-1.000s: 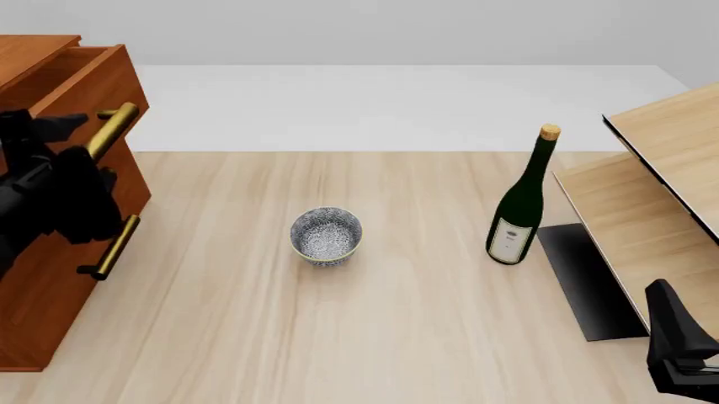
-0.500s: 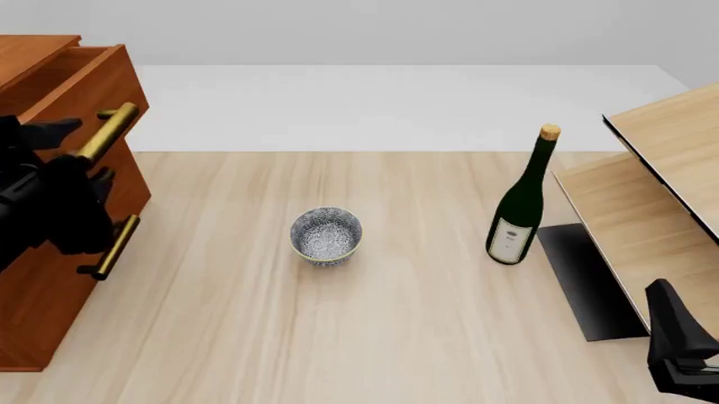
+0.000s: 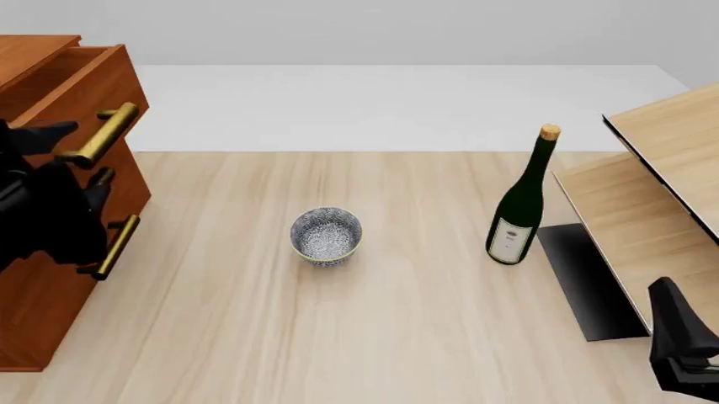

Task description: Close the bottom drawer of the cabinet and open the top drawer.

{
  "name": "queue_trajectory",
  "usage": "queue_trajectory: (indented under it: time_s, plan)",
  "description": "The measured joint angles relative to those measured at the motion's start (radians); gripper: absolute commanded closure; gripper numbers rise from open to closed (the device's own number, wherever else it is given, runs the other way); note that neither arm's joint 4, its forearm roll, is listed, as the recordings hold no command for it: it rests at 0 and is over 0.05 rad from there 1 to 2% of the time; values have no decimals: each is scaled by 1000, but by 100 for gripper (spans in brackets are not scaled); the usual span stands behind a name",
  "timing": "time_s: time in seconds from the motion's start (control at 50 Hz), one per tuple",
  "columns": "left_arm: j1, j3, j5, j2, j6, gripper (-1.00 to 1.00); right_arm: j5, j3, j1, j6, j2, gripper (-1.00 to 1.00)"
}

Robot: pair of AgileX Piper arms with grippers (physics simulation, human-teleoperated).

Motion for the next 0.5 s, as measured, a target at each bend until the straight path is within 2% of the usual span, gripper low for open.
queue_trajectory:
  time_s: [0.3, 0.5]
  plan:
    - [-41, -34, 48, -32, -8, -100, -2, -4, -13, 19, 0, -100]
    - [-71, -122, 106, -24, -42, -100, -3, -6, -25, 33, 0, -100]
